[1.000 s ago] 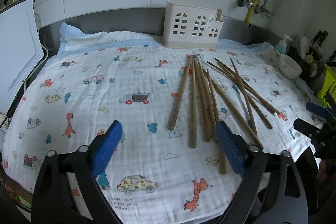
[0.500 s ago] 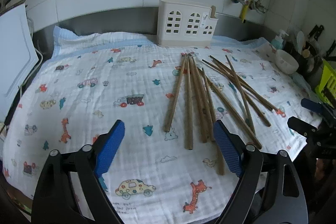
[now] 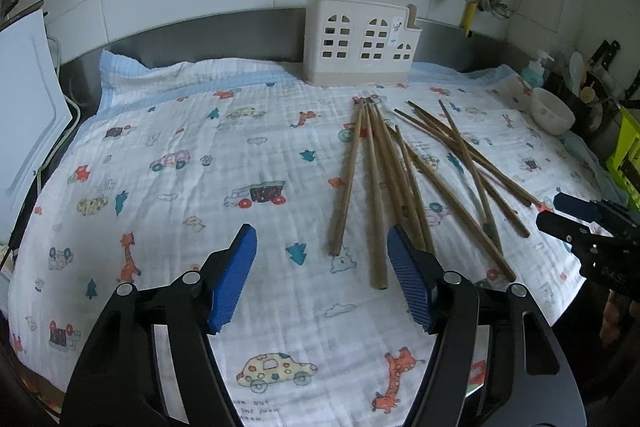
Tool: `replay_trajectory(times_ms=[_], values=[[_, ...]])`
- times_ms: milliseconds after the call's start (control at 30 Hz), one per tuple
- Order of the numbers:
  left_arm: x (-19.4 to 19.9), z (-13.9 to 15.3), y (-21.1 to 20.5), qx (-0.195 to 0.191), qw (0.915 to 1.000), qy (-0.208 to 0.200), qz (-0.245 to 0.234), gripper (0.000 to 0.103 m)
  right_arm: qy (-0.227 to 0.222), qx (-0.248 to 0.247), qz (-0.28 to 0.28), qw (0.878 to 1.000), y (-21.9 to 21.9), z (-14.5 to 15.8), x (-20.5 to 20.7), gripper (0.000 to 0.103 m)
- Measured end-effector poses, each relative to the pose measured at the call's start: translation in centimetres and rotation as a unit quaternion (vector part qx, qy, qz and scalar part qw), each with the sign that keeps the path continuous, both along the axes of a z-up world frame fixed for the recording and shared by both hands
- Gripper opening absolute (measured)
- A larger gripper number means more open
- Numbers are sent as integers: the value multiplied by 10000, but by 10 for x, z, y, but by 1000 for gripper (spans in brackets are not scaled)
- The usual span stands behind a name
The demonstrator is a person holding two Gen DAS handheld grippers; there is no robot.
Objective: Organize utensils
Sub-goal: 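Lower the left tool onto a wooden chopstick and close on it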
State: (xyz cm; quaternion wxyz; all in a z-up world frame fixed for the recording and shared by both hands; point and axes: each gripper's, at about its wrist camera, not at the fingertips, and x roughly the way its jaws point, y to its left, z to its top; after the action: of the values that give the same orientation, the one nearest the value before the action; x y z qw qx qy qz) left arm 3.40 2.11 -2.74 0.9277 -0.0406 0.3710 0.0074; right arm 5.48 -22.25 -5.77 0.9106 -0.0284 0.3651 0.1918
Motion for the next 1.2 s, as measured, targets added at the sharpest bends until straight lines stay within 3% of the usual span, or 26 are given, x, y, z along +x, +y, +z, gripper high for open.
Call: replay_trajectory(times_ms=[200, 300, 600, 800, 1033, 1200], values=[[2, -7, 8, -72, 10000, 48, -49, 67, 211, 145, 0, 9997, 15, -9, 7, 33], [4, -10, 13, -89, 9999, 65, -93, 67, 344, 200, -20, 9992, 23, -15, 12, 30], [7, -12, 25, -205, 9997, 45, -104, 67, 370, 33, -133, 9992, 35, -16, 15, 30], [3, -6, 22, -239, 9997, -46, -96, 67, 202, -104, -103, 9997, 35, -9, 7, 40], [-4, 3, 8, -197, 9997, -136, -102, 67, 106, -20, -65, 9999, 28, -3, 1, 41], [2, 1, 2, -150, 9998, -64, -117, 67, 305, 138, -103, 9994, 25, -13, 10, 40]])
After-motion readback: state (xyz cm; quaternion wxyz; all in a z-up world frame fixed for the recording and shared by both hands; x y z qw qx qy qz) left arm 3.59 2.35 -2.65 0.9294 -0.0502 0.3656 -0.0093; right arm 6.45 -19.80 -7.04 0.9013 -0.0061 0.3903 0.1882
